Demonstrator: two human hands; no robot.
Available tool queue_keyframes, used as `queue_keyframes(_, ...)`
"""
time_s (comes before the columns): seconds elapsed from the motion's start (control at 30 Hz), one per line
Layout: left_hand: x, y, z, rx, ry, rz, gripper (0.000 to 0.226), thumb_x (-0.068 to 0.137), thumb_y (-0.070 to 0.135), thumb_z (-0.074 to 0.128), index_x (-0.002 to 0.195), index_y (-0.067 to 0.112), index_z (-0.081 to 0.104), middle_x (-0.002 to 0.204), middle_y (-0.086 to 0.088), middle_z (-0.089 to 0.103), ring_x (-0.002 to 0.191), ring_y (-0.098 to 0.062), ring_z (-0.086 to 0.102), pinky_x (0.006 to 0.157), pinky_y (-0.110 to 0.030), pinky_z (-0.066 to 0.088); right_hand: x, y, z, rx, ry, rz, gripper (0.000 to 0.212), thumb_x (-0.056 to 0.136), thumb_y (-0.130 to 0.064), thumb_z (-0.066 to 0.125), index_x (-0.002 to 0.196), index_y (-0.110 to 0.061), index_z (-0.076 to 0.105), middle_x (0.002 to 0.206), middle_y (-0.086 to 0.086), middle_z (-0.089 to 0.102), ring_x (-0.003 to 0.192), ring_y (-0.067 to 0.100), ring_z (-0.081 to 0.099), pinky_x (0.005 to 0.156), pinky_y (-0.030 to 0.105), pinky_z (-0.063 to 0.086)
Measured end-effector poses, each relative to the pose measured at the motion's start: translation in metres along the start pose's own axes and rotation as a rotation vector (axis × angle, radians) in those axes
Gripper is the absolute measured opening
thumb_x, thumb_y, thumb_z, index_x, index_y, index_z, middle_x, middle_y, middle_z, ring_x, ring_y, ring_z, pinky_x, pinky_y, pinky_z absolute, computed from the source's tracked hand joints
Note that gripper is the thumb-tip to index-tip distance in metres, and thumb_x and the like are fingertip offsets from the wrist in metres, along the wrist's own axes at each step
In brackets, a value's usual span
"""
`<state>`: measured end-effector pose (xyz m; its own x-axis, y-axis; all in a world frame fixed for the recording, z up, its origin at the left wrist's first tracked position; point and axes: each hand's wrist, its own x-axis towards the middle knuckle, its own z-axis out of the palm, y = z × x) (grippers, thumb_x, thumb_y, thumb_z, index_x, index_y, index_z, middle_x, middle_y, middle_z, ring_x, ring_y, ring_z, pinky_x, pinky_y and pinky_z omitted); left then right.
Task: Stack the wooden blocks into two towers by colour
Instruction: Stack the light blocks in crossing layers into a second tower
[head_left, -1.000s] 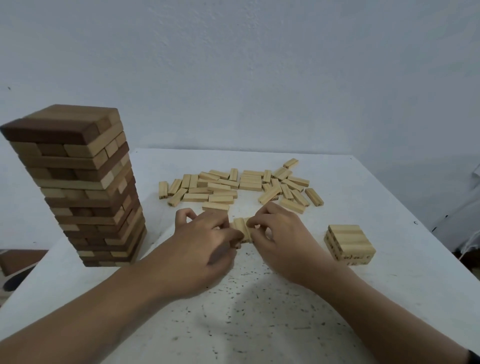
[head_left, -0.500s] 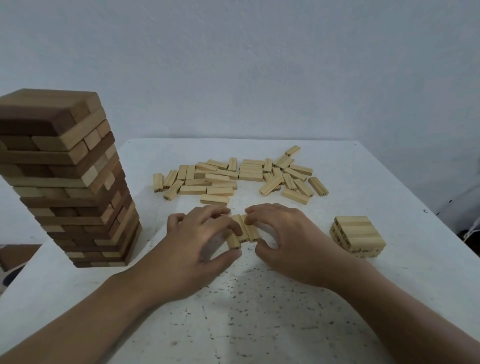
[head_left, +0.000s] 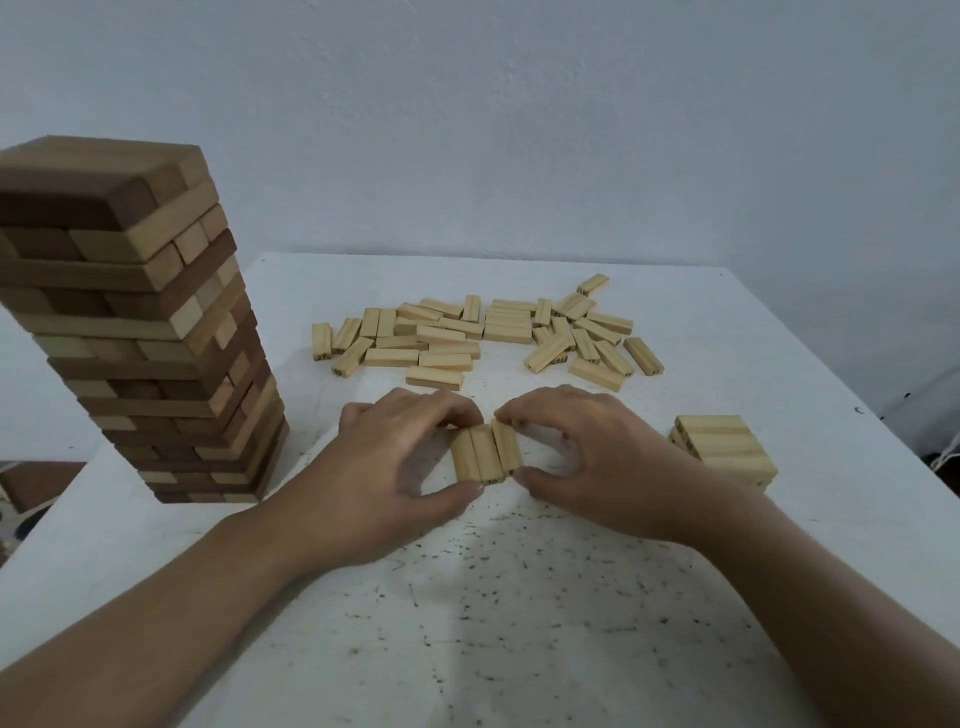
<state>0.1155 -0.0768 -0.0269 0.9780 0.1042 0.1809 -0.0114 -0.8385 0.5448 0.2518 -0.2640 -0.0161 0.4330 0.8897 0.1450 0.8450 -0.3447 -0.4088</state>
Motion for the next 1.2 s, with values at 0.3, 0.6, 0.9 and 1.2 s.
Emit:
queue_keyframes(0.3,0.003,-0.014,0.004,0.119,-0.026,-0.072,0.061,0.079,0.077,0.06,0.133,0.05,0.051,0.12,0.031,0.038,0.107,0.009,0.026,0.095,-0.021,0.029,-0.001,0.0,-0.002,-0.017,-0.053,0.05,0.064,0.087,-0.052,0.072,0.144,-0.028,0.053,0.133,-0.019,0.053,0.122,-0.003,0.044,0.099,0.014,0.031)
queue_keyframes(0.6,0.005,-0.015,0.004,0.113,-0.045,-0.042,0.066,0.076,0.082,0.049,0.131,0.046,0.054,0.118,0.028,0.04,0.121,0.012,0.027,0.101,-0.031,0.025,0.002,0.001,0.001,-0.016,-0.103,0.09,0.066,0.082,-0.065,0.066,0.138,-0.031,0.055,0.122,-0.019,0.048,0.119,0.003,0.039,0.101,0.026,0.035)
queue_keyframes(0.9,0.006,-0.019,0.0,0.107,-0.076,-0.077,0.067,0.074,0.082,0.056,0.133,0.049,0.052,0.12,0.031,0.038,0.123,0.013,0.028,0.099,-0.031,0.025,0.002,0.002,-0.002,-0.025,-0.15,0.083,0.074,0.08,-0.071,0.062,0.144,-0.036,0.047,0.126,-0.018,0.046,0.119,0.001,0.037,0.096,0.022,0.031)
queue_keyframes(1.2,0.008,-0.022,0.001,0.068,-0.082,-0.056,0.061,0.069,0.088,0.049,0.12,0.055,0.052,0.118,0.033,0.039,0.12,0.015,0.031,0.095,-0.029,0.024,0.003,0.004,0.001,-0.014,-0.16,0.072,0.062,0.086,-0.065,0.061,0.139,-0.034,0.051,0.123,-0.015,0.046,0.116,0.004,0.037,0.096,0.024,0.033)
